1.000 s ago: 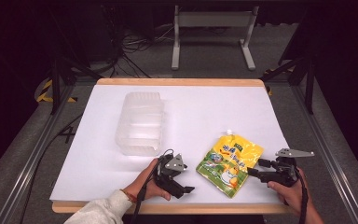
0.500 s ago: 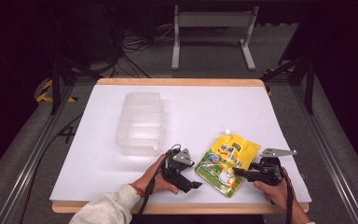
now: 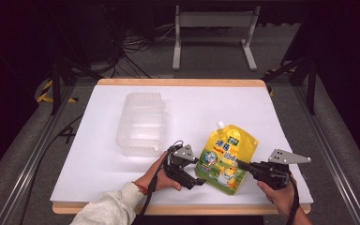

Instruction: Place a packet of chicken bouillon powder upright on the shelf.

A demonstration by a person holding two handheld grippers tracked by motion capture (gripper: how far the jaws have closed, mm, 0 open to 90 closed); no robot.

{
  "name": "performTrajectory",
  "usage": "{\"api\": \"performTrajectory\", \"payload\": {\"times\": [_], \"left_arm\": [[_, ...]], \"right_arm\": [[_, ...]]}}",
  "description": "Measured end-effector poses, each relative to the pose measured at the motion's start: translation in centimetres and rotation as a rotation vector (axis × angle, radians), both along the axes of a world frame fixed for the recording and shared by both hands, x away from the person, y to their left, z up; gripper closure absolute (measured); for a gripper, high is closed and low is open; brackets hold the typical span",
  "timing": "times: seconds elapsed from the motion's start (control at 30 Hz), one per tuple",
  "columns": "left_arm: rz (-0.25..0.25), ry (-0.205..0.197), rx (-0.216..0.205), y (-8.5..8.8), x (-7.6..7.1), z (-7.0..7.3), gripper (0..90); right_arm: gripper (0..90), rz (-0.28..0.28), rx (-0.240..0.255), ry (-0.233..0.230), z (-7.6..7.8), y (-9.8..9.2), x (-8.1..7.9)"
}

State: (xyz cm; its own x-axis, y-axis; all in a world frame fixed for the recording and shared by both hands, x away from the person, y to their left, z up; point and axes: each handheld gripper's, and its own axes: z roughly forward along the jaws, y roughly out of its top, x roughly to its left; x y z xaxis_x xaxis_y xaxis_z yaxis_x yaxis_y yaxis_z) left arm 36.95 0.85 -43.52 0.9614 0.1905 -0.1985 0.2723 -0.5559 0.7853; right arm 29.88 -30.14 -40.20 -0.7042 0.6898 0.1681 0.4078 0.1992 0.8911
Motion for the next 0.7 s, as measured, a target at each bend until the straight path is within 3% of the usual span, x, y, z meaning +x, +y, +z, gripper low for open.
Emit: {"api": "performTrajectory", "payload": {"times": [0.13, 0.3, 0.4, 0.47, 0.57, 0.7], "left_arm": [[0.009, -0.046, -0.035, 0.1, -0.3, 1.0, 21.0], [0.057, -0.122, -0.074, 1.0, -0.8, 2.3, 47.7], [0.083, -0.161, -0.065, 1.4, -0.9, 2.8, 61.0], [0.083, -0.172, -0.066, 1.6, -1.0, 3.0, 63.8], [0.102, -0.219, -0.070, 2.2, -1.3, 3.9, 70.1], [0.122, -0.229, -0.083, 2.8, -1.3, 4.6, 74.6]], "right_arm": [[90.0, 0.032, 0.002, -0.046, 1.1, 1.0, -0.9], [90.0, 0.054, -0.010, -0.104, 2.1, 2.2, -1.8], [90.0, 0.066, -0.041, -0.138, 2.5, 3.0, -2.3], [90.0, 0.069, -0.054, -0.158, 2.9, 3.5, -2.5], [90.0, 0.067, -0.048, -0.177, 3.3, 3.8, -2.6], [90.0, 0.064, -0.039, -0.192, 3.7, 4.2, -2.5]]}}
